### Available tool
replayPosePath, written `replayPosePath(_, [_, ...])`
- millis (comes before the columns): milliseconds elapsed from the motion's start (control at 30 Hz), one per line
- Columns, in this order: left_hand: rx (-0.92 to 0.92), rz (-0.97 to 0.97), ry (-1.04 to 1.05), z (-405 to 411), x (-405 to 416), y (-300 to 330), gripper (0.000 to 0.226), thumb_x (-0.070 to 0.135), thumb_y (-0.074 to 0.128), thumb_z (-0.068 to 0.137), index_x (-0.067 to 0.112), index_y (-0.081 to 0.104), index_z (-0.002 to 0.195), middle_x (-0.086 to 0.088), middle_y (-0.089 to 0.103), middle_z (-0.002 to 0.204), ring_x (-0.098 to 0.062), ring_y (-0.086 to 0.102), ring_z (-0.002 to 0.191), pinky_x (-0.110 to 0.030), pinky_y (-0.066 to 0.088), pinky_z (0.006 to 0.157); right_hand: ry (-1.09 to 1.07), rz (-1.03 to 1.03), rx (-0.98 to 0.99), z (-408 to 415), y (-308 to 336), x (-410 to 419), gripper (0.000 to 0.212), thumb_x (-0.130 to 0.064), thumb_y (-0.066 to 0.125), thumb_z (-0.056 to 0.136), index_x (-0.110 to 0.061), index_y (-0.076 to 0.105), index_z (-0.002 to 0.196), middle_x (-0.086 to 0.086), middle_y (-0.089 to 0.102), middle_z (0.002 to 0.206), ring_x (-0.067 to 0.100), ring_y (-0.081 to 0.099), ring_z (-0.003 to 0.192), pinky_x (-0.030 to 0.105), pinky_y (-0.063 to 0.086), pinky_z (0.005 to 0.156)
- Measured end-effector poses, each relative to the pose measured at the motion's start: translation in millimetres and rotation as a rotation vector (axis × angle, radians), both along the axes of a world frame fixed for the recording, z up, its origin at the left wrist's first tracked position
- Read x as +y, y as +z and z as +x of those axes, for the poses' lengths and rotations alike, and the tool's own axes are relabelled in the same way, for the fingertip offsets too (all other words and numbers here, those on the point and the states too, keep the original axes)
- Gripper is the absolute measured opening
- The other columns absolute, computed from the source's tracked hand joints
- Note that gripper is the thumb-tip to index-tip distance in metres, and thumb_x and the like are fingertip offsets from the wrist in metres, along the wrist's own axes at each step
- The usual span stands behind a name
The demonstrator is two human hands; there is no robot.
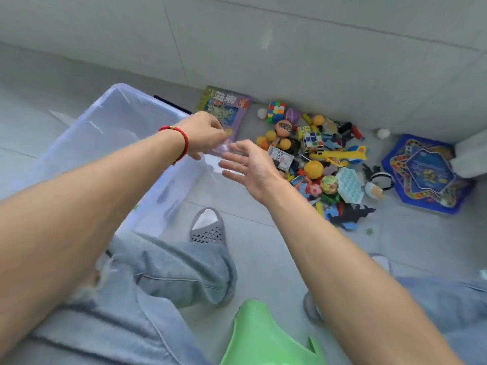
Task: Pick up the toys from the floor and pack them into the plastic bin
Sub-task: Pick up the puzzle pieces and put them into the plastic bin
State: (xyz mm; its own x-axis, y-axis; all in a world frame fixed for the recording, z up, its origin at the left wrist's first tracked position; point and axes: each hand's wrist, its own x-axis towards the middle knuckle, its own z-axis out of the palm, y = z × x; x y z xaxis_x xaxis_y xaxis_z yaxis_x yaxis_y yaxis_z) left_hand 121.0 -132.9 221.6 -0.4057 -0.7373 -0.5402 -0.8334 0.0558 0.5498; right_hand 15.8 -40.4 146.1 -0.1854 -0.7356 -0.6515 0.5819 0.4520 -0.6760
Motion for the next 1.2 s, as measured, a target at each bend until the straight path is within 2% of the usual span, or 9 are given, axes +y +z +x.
replayPosePath(133, [0.110,0.223,0.094,-70.6,70.2,-72.5,0.015,0.022,0.055,0.092,0.016,0.065,0.101,-0.011,0.066,0.105,-0.027,0.063,0.092,-0.046,0.058,0.084,-0.122,0.299,0.321,-87.1,-54.4,69.6,0.012,-0.019,0.052,0.093,-0.011,0.061,0.089,0.008,0.060,0.079,0.019,0.056,0.061,0.028,0.049,0.052])
replayPosePath(233, [0.161,0.513,0.202,-112.8,126.2,-120.3,0.014,0.024,0.059,0.091,0.017,0.064,0.102,-0.008,0.065,0.110,-0.026,0.061,0.101,-0.045,0.056,0.087,-0.064,0.627,0.687,-142.8,-102.4,131.4,0.018,-0.024,0.055,0.086,-0.015,0.058,0.071,0.006,0.062,0.074,0.029,0.059,0.071,0.035,0.053,0.068])
replayPosePath(300, [0.227,0.686,0.338,-135.6,154.7,-144.1,0.022,0.027,0.062,0.089,0.016,0.065,0.109,-0.008,0.067,0.115,-0.024,0.062,0.105,-0.046,0.054,0.091,-0.063,0.752,0.780,-169.3,-128.4,168.1,0.010,-0.023,0.061,0.085,-0.014,0.060,0.082,0.010,0.065,0.090,0.033,0.061,0.088,0.033,0.047,0.075])
replayPosePath(433, [0.196,0.798,0.458,-163.7,186.3,-181.3,0.026,0.028,0.064,0.087,0.014,0.067,0.108,-0.007,0.068,0.116,-0.022,0.062,0.106,-0.046,0.054,0.093,-0.189,0.855,0.786,-198.1,-165.4,198.9,0.060,-0.037,0.071,0.083,-0.008,0.043,0.127,0.017,0.052,0.133,0.038,0.051,0.123,0.041,0.047,0.093])
replayPosePath(567, [0.101,0.792,0.474,-176.3,191.5,-202.8,0.028,0.026,0.063,0.088,0.012,0.066,0.113,-0.006,0.069,0.112,-0.024,0.062,0.108,-0.041,0.055,0.088,-0.194,0.803,0.791,-206.2,-191.2,186.0,0.087,-0.048,0.079,0.074,-0.010,0.033,0.136,0.017,0.042,0.140,0.039,0.042,0.130,0.047,0.044,0.098])
replayPosePath(667, [0.059,0.765,0.471,-183.2,186.6,-212.1,0.030,0.026,0.063,0.088,0.012,0.065,0.114,-0.007,0.070,0.110,-0.024,0.063,0.105,-0.039,0.056,0.086,-0.210,0.825,0.816,-209.4,-206.9,169.1,0.094,-0.039,0.086,0.071,-0.011,0.028,0.141,0.017,0.040,0.140,0.042,0.039,0.128,0.048,0.043,0.098])
replayPosePath(800, [0.026,0.733,0.420,-189.3,179.8,-216.3,0.032,0.026,0.062,0.088,0.011,0.063,0.116,-0.008,0.071,0.109,-0.023,0.064,0.097,-0.035,0.057,0.077,-0.224,0.796,0.850,-211.5,-217.2,164.3,0.059,-0.011,0.070,0.087,-0.013,0.036,0.136,0.017,0.046,0.133,0.039,0.051,0.119,0.042,0.045,0.091])
replayPosePath(1033, [0.042,0.708,0.333,-195.4,181.3,-212.4,0.029,0.026,0.058,0.093,0.012,0.063,0.118,-0.010,0.070,0.109,-0.027,0.064,0.105,-0.039,0.057,0.084,-0.203,0.712,0.730,-220.6,-220.4,194.0,0.029,-0.022,0.067,0.086,-0.012,0.053,0.110,0.014,0.065,0.109,0.038,0.069,0.092,0.047,0.060,0.081])
replayPosePath(1200, [0.085,0.675,0.332,-197.1,197.5,-205.7,0.016,0.023,0.060,0.094,0.015,0.062,0.108,-0.012,0.069,0.110,-0.028,0.066,0.100,-0.039,0.059,0.081,-0.312,0.612,0.633,-201.2,-188.3,219.6,0.013,-0.016,0.063,0.094,-0.015,0.057,0.106,0.003,0.067,0.097,0.010,0.068,0.046,0.016,0.047,0.041])
